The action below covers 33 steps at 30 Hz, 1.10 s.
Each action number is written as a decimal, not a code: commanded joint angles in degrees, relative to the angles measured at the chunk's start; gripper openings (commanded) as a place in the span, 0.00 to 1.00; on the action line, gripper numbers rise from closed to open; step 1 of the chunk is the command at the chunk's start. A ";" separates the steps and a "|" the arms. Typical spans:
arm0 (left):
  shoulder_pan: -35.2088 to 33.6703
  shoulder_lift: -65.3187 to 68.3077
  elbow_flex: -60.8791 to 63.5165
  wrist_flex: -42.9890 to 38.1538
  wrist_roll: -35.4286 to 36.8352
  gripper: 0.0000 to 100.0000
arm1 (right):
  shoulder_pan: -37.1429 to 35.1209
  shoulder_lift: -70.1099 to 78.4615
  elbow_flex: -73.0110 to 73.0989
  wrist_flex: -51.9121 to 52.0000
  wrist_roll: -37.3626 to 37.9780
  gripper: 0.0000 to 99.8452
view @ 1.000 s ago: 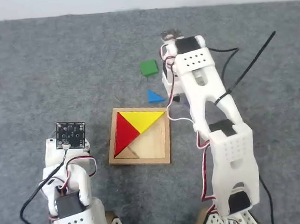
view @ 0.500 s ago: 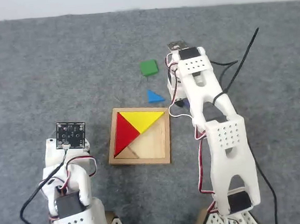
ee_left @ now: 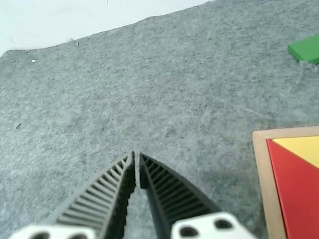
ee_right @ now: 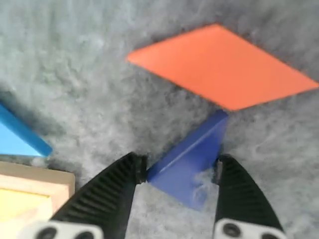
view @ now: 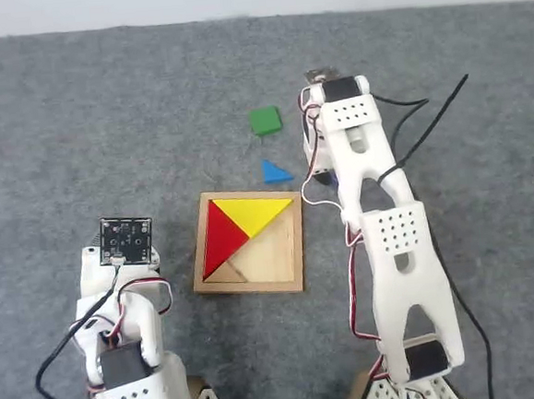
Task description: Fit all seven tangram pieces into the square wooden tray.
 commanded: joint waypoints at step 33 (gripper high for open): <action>-0.18 -1.14 -0.75 0.26 -0.70 0.02 | -2.95 -22.90 19.69 1.36 11.87 0.19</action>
